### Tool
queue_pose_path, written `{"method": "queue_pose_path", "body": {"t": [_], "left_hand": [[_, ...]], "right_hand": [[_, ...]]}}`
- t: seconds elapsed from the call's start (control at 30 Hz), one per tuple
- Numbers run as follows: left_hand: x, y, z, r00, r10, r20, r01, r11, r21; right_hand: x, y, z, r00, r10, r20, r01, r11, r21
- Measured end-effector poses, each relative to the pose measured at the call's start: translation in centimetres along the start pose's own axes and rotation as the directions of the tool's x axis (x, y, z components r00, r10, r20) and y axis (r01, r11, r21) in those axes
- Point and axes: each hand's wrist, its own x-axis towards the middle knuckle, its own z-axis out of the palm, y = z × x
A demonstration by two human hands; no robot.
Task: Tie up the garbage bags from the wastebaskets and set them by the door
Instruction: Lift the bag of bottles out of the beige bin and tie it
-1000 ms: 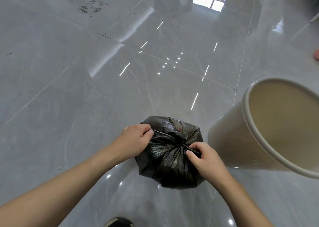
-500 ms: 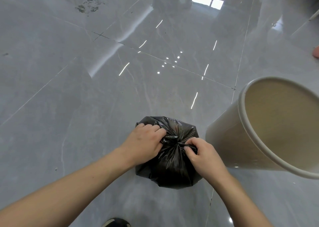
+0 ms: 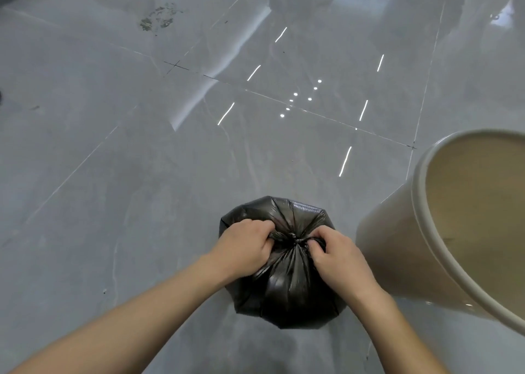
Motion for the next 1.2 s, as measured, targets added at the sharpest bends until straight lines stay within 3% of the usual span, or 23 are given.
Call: {"method": "queue_pose_path", "body": {"t": [0.2, 0.37, 0.53, 0.8, 0.93, 1.2], "left_hand": [[0.0, 0.2, -3.8, 0.969, -0.188, 0.161, 0.191, 0.982, -0.002], [-3.9, 3.2, -12.3, 0.918, -0.313, 0.245, 0.322, 0.947, 0.002], [-10.5, 7.0, -25.5, 0.89, -0.408, 0.204, 0.441, 0.885, -0.151], [-22.2, 15.3, -47.3, 0.859, -0.512, 0.024, 0.493, 0.813, -0.309], [-26.6, 18.7, -52.2, 0.806, -0.59, -0.039, 0.519, 0.738, -0.431], [-32.7, 24.2, -55.7, 0.709, -0.696, -0.114, 0.521, 0.626, -0.58]], "right_hand": [[-0.1, -4.4, -2.4, 0.994, 0.013, 0.112, -0.007, 0.999, -0.051], [-3.7, -11.9, -8.2, 0.988, -0.006, 0.153, 0.015, 0.998, -0.063], [-9.2, -22.2, -17.1, 0.982, 0.011, 0.187, -0.003, 0.999, -0.046], [-19.9, -39.4, -32.2, 0.974, 0.015, 0.225, -0.032, 0.997, 0.072], [-23.6, -43.9, -36.2, 0.97, -0.042, 0.241, 0.026, 0.997, 0.069], [-28.7, -46.8, -40.6, 0.955, -0.146, 0.259, 0.129, 0.988, 0.08]]}}
